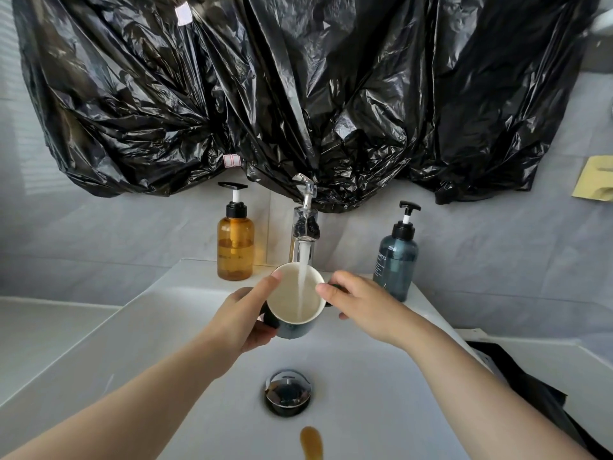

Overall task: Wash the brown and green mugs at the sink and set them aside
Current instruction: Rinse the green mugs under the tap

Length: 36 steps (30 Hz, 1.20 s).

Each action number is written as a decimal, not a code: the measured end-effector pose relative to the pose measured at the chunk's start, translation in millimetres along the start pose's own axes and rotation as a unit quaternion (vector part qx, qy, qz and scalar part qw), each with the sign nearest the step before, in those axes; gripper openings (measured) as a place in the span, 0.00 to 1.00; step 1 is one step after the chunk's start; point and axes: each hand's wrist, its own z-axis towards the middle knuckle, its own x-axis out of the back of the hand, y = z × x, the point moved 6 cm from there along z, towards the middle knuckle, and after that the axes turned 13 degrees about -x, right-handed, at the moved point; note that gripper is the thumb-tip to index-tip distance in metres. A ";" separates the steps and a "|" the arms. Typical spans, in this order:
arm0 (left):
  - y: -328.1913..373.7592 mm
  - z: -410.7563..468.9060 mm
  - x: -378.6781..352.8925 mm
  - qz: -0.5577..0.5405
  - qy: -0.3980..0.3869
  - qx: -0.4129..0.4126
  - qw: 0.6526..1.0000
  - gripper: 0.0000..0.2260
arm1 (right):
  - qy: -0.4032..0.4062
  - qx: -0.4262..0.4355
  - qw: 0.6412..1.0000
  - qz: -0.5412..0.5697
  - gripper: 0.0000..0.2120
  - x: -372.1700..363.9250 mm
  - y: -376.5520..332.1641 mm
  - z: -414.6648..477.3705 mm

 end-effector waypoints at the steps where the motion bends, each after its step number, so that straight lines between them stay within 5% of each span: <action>1: -0.8 -0.2 -2.0 -0.010 -0.008 0.001 1.000 0.22 | 0.010 -0.001 1.000 0.010 0.27 1.2 0.0 0.4; 9: -4.1 -2.5 -16.2 -0.066 -0.070 0.028 0.995 0.23 | 0.116 -0.004 0.992 0.054 0.16 13.7 3.5 4.9; 17: -3.6 -1.9 -14.5 -0.017 -0.071 0.030 0.997 0.23 | 0.169 -0.027 0.983 0.067 0.18 16.5 0.0 3.4; 23: -6.0 -13.1 -25.3 -0.081 -0.119 0.060 0.988 0.15 | 0.216 -0.031 0.976 -0.016 0.18 22.6 -6.0 -5.5; 26: -9.1 -15.8 -27.4 -0.097 -0.126 0.080 0.984 0.19 | 0.231 -0.020 0.973 -0.015 0.20 27.8 -11.5 -10.0; 31: -13.0 -20.6 -33.1 -0.105 -0.132 0.106 0.980 0.23 | 0.212 -0.014 0.977 -0.015 0.20 27.3 -14.4 -9.3; 36: -6.9 -17.6 -22.0 -0.040 -0.064 0.091 0.993 0.24 | 0.144 -0.069 0.981 0.112 0.21 16.3 -4.7 -6.1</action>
